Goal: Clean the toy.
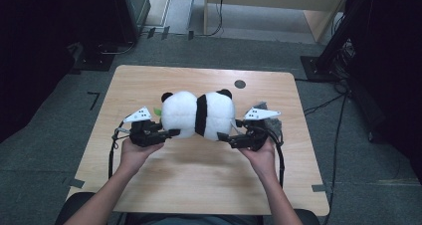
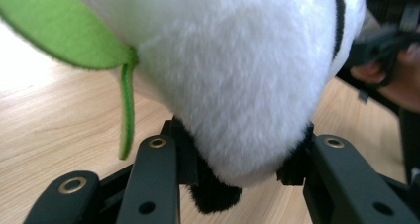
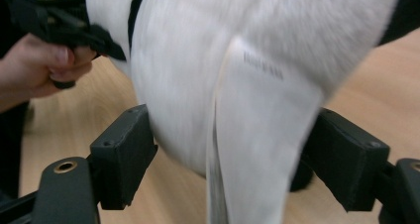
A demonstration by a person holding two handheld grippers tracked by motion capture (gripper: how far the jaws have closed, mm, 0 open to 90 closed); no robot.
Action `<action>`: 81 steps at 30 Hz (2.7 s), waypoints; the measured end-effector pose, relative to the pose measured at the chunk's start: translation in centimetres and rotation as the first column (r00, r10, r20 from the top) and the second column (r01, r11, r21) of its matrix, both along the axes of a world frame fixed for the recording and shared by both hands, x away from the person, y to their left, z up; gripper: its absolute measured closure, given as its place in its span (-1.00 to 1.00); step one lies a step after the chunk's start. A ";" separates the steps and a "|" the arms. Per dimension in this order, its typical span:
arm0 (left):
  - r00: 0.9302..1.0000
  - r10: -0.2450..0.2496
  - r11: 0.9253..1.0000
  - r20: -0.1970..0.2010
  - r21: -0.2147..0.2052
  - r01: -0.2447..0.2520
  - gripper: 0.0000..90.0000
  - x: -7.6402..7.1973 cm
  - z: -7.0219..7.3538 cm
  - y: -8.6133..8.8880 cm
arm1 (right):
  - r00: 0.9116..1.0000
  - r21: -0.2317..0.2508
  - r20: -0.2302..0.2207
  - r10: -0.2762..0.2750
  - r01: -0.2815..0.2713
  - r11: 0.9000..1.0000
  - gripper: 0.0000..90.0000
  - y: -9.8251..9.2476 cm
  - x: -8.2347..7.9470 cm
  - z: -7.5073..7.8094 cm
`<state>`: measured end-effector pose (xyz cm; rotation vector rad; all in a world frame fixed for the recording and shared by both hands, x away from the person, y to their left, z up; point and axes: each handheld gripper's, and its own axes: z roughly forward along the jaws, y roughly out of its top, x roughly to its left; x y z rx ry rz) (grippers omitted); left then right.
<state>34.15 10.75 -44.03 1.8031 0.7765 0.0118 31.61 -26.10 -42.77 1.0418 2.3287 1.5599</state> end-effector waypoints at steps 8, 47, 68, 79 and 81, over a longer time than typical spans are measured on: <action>0.993 -0.045 0.997 -0.107 -0.068 0.038 0.39 0.6 0.3 1.0 | 0.992 -0.079 0.108 0.059 -0.050 0.996 -0.60 1.3 -0.1 -1.5; 0.999 -0.050 0.987 0.005 0.155 0.048 -0.14 -0.7 -2.6 -1.3 | 0.993 -0.134 -0.112 -0.028 0.013 0.991 -0.14 1.9 -0.6 -1.3; 1.000 0.019 0.997 -0.007 0.072 -0.019 -0.29 1.1 -3.3 1.3 | 0.983 -0.218 -0.183 -0.013 -0.028 0.976 -0.21 2.3 0.4 -4.4; 1.000 0.014 0.993 0.018 0.114 -0.016 -0.36 1.3 -3.2 0.9 | 0.984 -0.227 -0.179 0.004 -0.045 0.973 -0.41 2.3 0.4 -4.2; 1.000 0.023 0.992 0.018 0.120 -0.025 -0.34 1.4 -3.1 1.1 | 0.986 -0.220 -0.168 0.006 -0.044 0.974 -0.42 2.2 0.3 -4.0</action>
